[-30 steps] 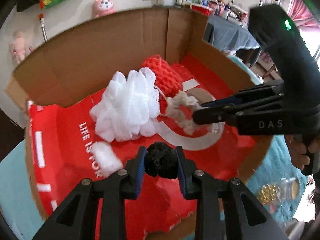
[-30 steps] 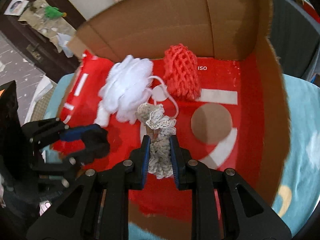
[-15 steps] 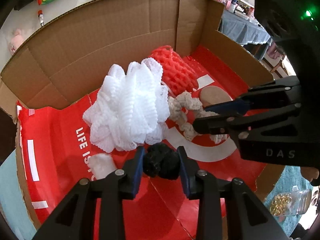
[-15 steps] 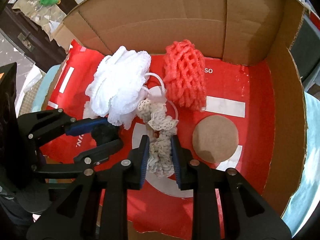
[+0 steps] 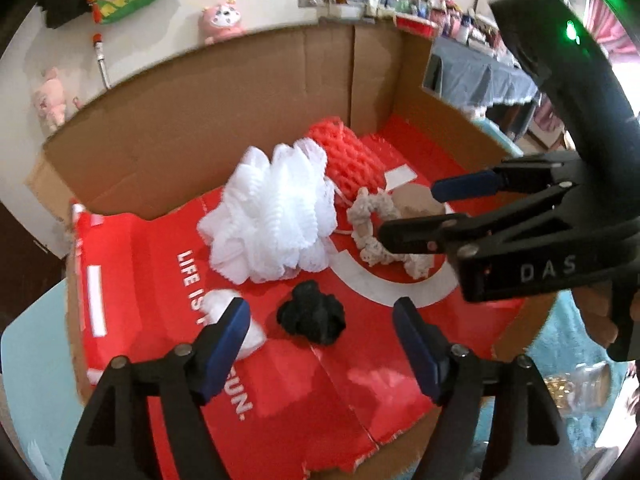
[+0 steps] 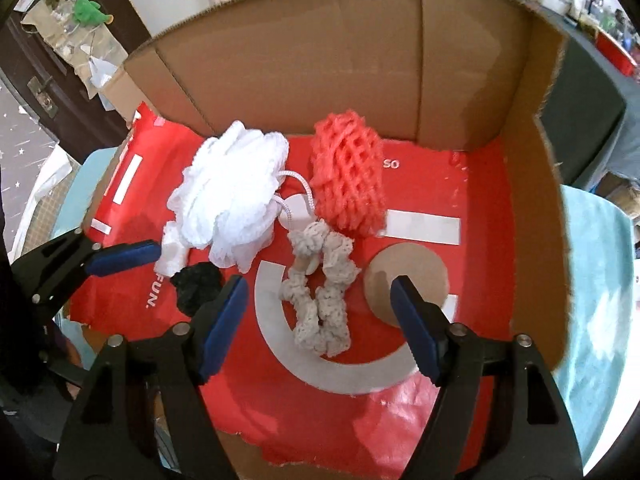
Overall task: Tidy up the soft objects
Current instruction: 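Open both tools to release the scrunchie and pom-pom onto the red bag, then withdraw both tools from the box back over the table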
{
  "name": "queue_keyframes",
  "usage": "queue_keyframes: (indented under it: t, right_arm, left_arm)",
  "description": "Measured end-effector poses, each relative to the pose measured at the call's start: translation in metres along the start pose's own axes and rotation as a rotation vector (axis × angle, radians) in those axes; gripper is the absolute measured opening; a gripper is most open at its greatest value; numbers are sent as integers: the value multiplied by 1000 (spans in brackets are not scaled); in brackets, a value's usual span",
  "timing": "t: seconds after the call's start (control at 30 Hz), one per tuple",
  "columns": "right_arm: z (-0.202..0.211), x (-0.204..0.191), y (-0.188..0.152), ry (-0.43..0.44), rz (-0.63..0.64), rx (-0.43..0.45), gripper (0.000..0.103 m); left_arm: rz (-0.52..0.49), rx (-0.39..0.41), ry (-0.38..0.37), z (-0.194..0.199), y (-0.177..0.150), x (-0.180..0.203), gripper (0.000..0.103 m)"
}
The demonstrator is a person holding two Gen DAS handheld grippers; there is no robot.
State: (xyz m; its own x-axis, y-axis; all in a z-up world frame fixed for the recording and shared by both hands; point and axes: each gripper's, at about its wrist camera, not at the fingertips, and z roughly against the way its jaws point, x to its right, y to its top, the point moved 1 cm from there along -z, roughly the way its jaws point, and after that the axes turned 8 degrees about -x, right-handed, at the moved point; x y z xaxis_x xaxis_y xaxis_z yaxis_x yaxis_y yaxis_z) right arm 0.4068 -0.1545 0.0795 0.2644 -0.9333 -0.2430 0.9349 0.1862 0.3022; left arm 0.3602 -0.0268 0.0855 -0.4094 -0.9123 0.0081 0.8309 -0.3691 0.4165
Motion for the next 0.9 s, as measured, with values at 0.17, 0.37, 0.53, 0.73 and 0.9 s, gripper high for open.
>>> queue_keyframes:
  t: [0.17, 0.37, 0.53, 0.73, 0.9]
  right_arm:
    - [45, -9, -20, -15, 7, 74, 73]
    - [108, -33, -61, -52, 28, 200, 73]
    - [150, -57, -100, -74, 51, 304, 73]
    - [203, -77, -165, -122, 73, 485, 84]
    - [223, -91, -218, -164, 101, 589, 84]
  left_arm:
    - [83, 108, -8, 46, -17, -2, 100]
    - [150, 265, -20, 115, -55, 11, 103]
    - [148, 375, 27, 153, -79, 34, 103]
    - [165, 517, 97, 194, -119, 63, 103]
    - [159, 622, 90, 221, -156, 90, 103]
